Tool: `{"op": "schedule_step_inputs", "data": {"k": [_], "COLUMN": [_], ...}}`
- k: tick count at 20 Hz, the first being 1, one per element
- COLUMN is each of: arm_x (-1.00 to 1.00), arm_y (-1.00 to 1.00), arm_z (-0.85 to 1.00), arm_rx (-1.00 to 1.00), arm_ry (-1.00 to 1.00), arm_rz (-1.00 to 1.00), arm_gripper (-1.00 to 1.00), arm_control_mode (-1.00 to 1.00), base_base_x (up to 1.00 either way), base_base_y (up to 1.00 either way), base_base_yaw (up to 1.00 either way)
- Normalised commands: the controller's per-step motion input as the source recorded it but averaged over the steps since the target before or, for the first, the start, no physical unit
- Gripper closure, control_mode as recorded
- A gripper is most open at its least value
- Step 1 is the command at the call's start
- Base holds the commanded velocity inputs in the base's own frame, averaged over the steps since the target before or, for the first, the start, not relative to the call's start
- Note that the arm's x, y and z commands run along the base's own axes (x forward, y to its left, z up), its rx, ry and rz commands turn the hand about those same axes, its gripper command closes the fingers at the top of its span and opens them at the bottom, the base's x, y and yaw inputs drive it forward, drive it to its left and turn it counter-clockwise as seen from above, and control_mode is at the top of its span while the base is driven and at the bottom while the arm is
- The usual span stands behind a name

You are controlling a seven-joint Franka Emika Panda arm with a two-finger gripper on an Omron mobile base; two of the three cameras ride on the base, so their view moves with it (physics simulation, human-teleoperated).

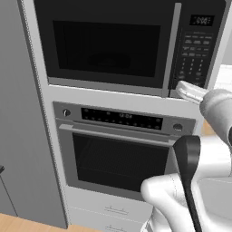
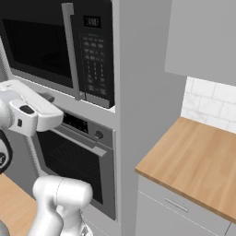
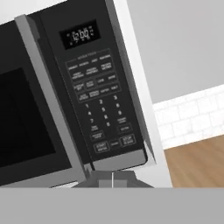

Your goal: Open the microwave, place the bowl with waffle inside the microwave, then close the microwave door and turn it on.

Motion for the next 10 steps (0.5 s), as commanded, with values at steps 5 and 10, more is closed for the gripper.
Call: {"op": "schedule_step_inputs", "data": {"k": [5, 10], "arm_x": [-0.32, -0.08], "arm_y": [-0.26, -0.16], "arm_z": [-0.10, 0.00], "arm_rx": [-0.03, 0.00], "arm_ry": [-0.02, 0.00], "arm_rz": [0.19, 0.07], "arm_gripper": [1.00, 1.00], "arm_control_mode": [-1.00, -1.00], "base_base_x": [0.00, 0.00], "base_base_y": [0.00, 0.00], "base_base_yaw": [0.00, 0.00]}}
